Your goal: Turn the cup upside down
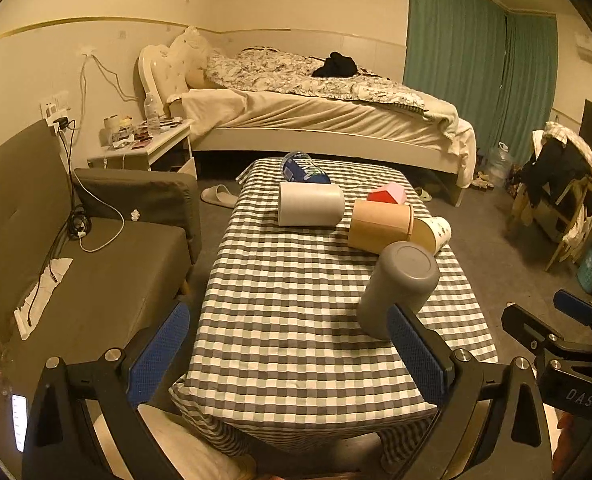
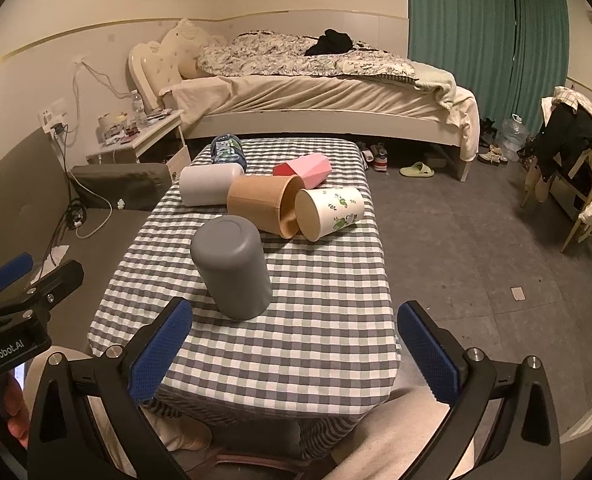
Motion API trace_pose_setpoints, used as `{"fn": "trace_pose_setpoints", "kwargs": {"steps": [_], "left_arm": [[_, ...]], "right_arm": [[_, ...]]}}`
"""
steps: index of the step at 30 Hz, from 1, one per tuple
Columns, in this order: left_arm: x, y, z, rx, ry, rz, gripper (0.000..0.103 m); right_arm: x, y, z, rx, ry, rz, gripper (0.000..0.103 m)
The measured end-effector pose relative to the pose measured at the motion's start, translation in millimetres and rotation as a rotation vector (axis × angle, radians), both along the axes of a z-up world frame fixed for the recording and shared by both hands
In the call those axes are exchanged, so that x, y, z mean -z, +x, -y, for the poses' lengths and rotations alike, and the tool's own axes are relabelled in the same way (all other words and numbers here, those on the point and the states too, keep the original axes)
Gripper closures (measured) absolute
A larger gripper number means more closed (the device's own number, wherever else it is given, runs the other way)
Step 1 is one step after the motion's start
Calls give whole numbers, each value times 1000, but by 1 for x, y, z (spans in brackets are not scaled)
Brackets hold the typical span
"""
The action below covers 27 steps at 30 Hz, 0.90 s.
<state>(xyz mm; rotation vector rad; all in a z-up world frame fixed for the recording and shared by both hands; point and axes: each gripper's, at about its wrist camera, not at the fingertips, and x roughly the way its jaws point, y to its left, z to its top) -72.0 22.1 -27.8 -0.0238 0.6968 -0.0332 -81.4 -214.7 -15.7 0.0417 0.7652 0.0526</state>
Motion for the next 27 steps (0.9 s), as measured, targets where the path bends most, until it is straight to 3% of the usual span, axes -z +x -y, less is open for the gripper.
{"fn": "trace_pose_setpoints", "kwargs": {"steps": [27], "left_arm": [[1,-6,4,1,28,3,1]], "right_arm": [[1,-2,1,1,-7,-11,0]]}}
